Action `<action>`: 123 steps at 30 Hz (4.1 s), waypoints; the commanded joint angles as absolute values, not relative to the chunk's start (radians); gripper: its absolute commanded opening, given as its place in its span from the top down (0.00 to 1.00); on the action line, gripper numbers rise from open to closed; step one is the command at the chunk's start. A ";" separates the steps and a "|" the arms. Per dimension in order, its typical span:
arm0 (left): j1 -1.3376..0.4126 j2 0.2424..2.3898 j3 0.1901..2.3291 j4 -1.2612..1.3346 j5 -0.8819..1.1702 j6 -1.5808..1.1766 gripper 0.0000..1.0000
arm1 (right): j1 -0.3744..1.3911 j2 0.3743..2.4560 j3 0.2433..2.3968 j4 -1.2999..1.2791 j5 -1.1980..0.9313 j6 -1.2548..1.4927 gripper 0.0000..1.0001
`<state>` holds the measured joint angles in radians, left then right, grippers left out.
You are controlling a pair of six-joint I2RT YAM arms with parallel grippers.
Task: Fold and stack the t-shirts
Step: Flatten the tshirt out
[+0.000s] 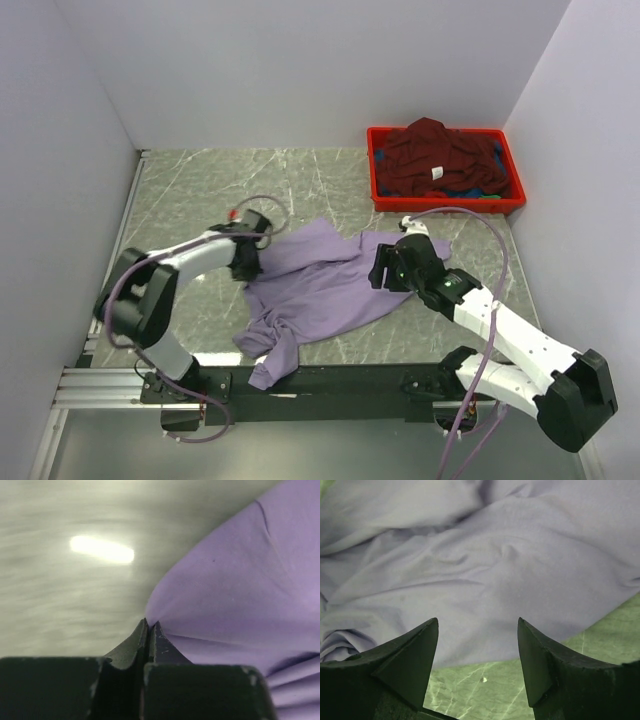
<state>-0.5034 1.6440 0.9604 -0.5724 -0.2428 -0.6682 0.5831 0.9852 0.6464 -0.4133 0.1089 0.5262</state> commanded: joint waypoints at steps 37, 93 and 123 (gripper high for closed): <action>-0.224 2.000 1.462 -0.512 -0.097 -0.354 0.27 | 0.433 1.405 0.925 -0.383 0.031 0.407 0.30; -0.107 1.947 1.295 -0.434 -0.308 -0.425 0.93 | 0.011 1.695 0.947 -0.233 -0.002 0.614 1.00; -0.123 1.928 1.269 -0.411 -0.268 -0.405 0.90 | 0.005 1.683 1.075 -0.285 0.089 0.382 0.40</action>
<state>-0.1204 1.9396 1.2758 -0.3958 -0.2825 -0.4118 0.0120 1.6485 1.0237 -0.3424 0.1070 0.4557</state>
